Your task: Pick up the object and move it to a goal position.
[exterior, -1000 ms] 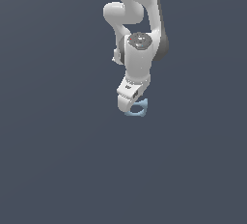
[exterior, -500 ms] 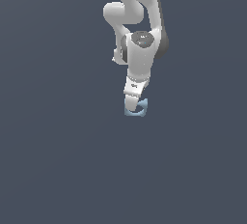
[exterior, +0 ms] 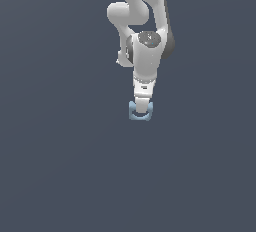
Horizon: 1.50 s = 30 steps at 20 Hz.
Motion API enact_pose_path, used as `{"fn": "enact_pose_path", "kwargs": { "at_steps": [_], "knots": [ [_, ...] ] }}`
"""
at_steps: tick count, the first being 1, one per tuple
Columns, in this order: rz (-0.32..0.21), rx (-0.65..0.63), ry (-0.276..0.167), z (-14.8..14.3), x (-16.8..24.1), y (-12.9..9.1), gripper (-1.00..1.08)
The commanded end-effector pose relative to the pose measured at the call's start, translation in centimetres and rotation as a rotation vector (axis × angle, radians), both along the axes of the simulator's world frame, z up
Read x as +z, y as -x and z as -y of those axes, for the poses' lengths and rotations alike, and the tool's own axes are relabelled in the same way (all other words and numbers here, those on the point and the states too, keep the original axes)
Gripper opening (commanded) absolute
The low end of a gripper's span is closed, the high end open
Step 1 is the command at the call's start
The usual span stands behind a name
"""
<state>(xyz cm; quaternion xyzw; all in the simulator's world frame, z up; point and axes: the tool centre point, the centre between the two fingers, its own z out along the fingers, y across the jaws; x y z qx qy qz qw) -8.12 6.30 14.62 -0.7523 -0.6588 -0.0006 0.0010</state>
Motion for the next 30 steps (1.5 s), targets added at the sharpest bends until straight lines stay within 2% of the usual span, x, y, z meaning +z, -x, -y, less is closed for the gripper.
{"fn": "enact_pose_path", "kwargs": {
  "at_steps": [1,11,21,26,27,30],
  "knots": [
    [0.000,0.031,0.001,-0.1,0.0,0.2,1.00],
    [0.001,0.053,0.002,-0.1,-0.3,0.3,1.00],
    [0.000,0.058,0.001,-0.1,-4.3,0.4,1.00],
    [0.000,0.058,0.002,-0.1,-5.1,0.4,1.00],
    [0.000,0.058,0.002,-0.1,-5.1,0.4,-1.00],
    [0.000,0.058,0.002,-0.1,-5.1,0.4,-1.00]
  ]
}}
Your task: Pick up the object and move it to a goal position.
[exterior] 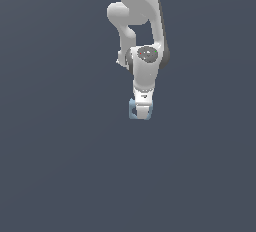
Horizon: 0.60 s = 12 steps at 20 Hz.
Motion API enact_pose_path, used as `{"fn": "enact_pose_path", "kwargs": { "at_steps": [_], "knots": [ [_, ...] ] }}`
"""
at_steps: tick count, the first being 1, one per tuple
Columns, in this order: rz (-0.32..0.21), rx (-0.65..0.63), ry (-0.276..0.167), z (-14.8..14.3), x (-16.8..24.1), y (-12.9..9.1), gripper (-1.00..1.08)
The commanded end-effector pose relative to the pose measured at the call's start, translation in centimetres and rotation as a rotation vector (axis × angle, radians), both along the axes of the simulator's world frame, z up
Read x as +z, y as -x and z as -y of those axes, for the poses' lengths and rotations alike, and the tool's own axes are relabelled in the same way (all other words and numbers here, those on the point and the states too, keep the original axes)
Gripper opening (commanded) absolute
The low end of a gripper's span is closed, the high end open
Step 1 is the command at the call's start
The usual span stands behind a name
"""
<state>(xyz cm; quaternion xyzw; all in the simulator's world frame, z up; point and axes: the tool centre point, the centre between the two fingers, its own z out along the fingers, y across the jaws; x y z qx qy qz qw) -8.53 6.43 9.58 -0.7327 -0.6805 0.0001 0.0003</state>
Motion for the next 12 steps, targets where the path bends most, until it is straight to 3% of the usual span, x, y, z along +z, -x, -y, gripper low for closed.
{"fn": "enact_pose_path", "kwargs": {
  "at_steps": [1,12],
  "knots": [
    [0.001,0.000,0.000,0.00,-0.01,-0.02,-1.00],
    [0.001,0.000,0.000,-0.30,0.62,-0.18,-1.00]
  ]
}}
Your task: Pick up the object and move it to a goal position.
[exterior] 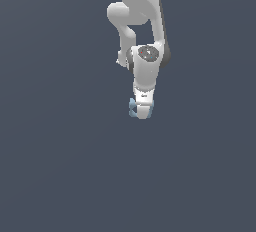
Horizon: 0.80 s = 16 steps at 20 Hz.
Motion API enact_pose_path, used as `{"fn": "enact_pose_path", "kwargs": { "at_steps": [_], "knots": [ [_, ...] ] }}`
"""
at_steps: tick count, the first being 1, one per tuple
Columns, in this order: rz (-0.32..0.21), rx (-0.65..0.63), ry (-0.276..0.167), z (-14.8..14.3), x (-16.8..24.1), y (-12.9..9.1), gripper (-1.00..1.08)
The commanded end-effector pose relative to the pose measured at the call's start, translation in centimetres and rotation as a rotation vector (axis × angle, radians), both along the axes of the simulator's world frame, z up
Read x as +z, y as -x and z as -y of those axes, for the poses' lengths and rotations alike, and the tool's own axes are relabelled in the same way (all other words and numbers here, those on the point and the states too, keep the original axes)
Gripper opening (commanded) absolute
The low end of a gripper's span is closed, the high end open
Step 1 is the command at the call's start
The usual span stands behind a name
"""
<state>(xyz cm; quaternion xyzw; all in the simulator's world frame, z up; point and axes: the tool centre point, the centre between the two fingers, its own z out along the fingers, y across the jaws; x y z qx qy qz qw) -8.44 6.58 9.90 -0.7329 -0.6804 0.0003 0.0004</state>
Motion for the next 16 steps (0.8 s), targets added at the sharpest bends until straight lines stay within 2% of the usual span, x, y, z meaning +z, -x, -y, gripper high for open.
{"fn": "enact_pose_path", "kwargs": {
  "at_steps": [1,8,16],
  "knots": [
    [0.001,0.000,0.000,-0.3,0.6,-0.2,-1.00],
    [0.000,0.001,-0.001,-1.9,3.8,-1.1,-1.00],
    [0.000,0.002,-0.002,-4.9,10.3,-3.0,-1.00]
  ]
}}
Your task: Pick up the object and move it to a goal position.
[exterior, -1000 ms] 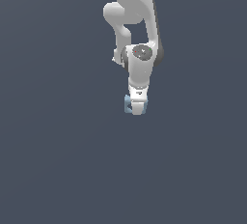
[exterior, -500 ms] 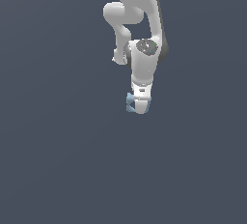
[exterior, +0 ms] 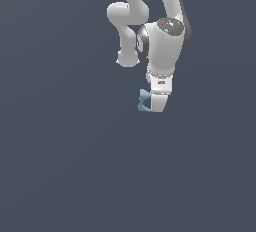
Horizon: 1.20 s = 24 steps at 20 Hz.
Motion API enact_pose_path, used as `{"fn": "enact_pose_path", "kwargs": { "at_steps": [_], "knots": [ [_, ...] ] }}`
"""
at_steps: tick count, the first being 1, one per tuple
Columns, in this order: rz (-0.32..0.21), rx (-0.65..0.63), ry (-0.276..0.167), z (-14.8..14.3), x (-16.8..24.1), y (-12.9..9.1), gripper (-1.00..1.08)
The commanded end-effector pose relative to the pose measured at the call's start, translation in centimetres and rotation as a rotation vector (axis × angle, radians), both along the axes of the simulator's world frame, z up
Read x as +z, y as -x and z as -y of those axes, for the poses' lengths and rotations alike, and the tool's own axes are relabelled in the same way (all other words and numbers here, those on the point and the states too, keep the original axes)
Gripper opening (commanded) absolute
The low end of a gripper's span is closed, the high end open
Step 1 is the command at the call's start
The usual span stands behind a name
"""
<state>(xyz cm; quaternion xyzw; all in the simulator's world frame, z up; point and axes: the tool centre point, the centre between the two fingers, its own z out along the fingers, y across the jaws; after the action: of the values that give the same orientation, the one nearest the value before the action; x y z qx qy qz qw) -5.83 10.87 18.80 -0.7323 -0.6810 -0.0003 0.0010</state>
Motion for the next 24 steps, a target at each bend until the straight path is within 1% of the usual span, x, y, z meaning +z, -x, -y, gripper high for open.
{"fn": "enact_pose_path", "kwargs": {
  "at_steps": [1,13,19,24],
  "knots": [
    [0.000,0.000,-0.001,-1.1,2.3,-0.6,-1.00],
    [0.000,-0.001,0.000,-6.0,12.8,-4.0,-1.00],
    [0.000,-0.002,0.001,-7.8,16.7,-5.5,-1.00],
    [0.001,-0.003,0.001,-8.9,18.9,-6.3,-1.00]
  ]
}}
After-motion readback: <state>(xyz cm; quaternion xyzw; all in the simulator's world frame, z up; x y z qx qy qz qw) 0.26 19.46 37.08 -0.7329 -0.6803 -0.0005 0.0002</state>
